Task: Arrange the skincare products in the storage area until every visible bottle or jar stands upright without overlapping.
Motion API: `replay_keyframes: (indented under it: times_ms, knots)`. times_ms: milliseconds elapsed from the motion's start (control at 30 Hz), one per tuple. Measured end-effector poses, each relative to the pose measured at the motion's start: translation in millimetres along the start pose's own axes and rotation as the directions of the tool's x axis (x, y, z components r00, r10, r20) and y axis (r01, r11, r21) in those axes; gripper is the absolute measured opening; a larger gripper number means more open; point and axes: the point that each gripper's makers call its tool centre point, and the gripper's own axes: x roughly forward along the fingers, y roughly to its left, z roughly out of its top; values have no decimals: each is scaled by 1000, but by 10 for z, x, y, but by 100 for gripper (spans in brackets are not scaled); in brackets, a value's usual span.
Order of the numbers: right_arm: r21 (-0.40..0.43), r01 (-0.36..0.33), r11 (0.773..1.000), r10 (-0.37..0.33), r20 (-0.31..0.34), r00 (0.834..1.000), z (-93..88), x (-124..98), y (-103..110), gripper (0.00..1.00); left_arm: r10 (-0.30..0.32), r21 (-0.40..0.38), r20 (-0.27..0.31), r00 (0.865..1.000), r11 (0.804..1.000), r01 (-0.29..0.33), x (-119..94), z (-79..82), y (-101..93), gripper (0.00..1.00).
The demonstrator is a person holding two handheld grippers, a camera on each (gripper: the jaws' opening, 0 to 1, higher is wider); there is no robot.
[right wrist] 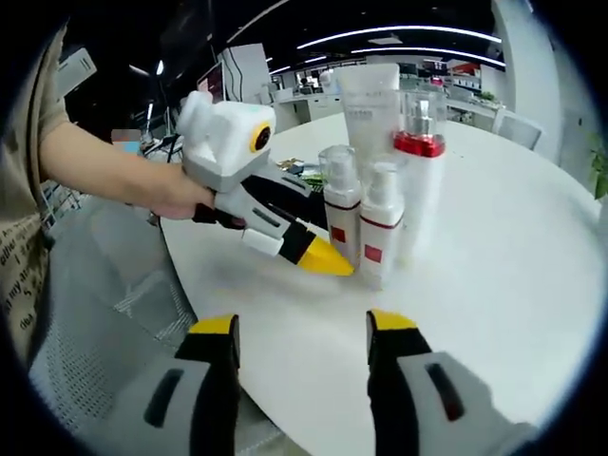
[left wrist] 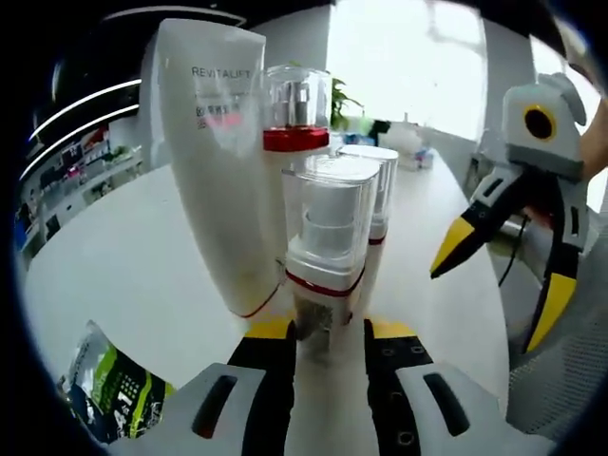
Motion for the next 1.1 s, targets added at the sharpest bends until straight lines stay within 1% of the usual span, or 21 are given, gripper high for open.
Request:
replay_keyframes:
  times_ms: [67, 133, 300, 467, 700, 900, 1000, 1100]
  knots:
    - [-1, 4, 1000, -4, 4, 1000, 19, 33, -23, 55, -7, 1, 1, 1000, 1000, 7, 4, 1, -5, 26]
    - [-21, 9, 1000, -9, 1, 1000, 47, 86, -72, 56, -14, 1, 1, 1000, 1000, 14, 9, 2, -7, 26]
    - [-32, 25, 999, -24, 17, 1000, 169, 202, -214, 58, -24, 2, 2, 1000, 1000, 24, 13, 4, -3, 26]
    - [-38, 17, 999, -16, 29, 999, 242, 264, -178, 58, -36, 4, 5, 999, 999, 36, 11, 15, 2, 25]
    - [-23, 10, 1000, -9, 27, 1000, 232, 295, -102, 59, -48, 4, 6, 999, 999, 48, 18, 18, -1, 25]
    - [-9, 17, 1000, -17, 14, 1000, 183, 288, -121, 60, -50, 2, -2, 999, 999, 50, 18, -1, 6, 26]
    - [-1, 25, 1000, -25, 18, 1000, 191, 277, -145, 61, -50, -1, -7, 999, 999, 50, 5, -9, 14, 28]
    - [11, 41, 999, -41, 24, 999, 205, 260, -166, 63, -48, -20, -13, 999, 999, 48, -23, -20, 24, 31]
